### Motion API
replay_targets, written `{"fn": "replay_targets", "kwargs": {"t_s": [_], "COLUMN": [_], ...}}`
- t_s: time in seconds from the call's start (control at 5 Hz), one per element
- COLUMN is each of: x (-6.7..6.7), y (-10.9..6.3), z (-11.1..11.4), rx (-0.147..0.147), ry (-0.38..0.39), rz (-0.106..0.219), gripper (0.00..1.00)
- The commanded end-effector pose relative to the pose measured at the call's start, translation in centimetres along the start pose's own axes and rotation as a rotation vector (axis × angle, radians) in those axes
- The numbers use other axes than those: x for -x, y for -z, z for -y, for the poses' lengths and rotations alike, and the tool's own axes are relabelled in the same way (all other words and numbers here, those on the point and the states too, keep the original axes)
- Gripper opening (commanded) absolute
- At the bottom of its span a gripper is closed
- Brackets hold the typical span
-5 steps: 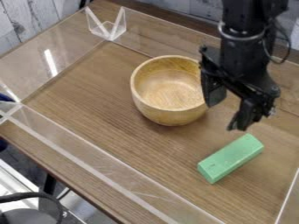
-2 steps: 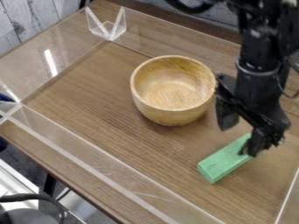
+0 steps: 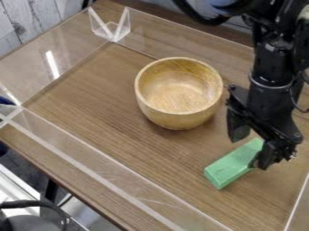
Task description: Remove the green block from inside the brown bowl and put it on the table
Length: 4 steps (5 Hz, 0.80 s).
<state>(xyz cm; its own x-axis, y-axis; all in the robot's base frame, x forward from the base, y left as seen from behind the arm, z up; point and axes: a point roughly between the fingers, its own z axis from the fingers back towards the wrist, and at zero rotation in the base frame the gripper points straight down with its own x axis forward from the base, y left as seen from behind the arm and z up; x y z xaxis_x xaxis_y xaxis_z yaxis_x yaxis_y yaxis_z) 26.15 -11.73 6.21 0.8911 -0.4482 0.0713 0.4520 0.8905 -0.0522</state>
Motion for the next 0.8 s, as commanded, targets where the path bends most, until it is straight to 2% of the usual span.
{"fn": "replay_targets", "kwargs": {"t_s": [0.0, 0.6], "x": [-0.89, -0.79], "y": [-1.75, -2.54], "z": [-0.04, -0.28], "rx": [-0.007, -0.008], "ry": [0.004, -0.007], "rz": [0.061, 0.071], "gripper": [1.00, 1.00]}}
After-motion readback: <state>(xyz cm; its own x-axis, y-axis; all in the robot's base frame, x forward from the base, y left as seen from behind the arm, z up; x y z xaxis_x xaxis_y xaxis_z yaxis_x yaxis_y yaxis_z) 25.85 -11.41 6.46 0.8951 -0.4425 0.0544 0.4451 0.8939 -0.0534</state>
